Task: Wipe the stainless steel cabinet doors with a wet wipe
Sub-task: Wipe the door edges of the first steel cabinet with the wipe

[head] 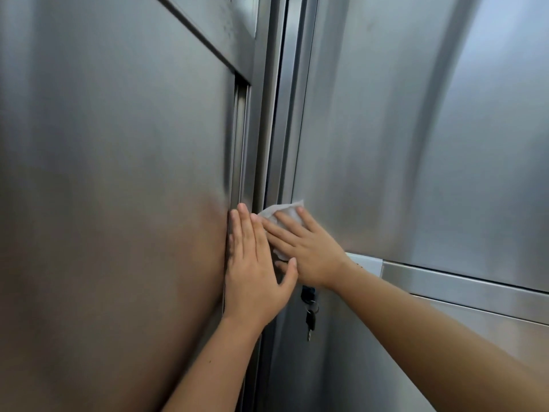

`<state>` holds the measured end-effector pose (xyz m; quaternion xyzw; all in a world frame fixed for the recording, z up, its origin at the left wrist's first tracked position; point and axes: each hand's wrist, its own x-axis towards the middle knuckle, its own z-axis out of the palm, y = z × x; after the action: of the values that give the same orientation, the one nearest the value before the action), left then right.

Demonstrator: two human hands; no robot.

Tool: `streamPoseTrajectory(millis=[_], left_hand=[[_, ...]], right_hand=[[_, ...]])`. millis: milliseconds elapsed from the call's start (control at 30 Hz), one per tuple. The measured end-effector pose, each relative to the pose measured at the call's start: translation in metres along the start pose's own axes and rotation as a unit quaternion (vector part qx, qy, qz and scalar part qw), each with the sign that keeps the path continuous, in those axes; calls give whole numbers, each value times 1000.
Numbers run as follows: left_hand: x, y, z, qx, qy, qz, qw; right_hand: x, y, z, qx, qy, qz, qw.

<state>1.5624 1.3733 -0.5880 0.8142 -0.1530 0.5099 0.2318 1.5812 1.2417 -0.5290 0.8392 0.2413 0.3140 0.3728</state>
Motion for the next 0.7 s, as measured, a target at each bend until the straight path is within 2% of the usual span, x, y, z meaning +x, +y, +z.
streamPoseTrajectory(millis=[167, 400, 700], left_hand=[[-1, 1, -2, -10, 5, -3, 1000], [11, 12, -3, -18, 28, -22, 999], [41, 15, -5, -1, 48, 2, 999]], right_hand=[[0, 1, -4, 11, -1, 0, 1000], [2, 11, -10, 25, 0, -45, 999], [27, 48, -28, 7, 60, -18, 998]])
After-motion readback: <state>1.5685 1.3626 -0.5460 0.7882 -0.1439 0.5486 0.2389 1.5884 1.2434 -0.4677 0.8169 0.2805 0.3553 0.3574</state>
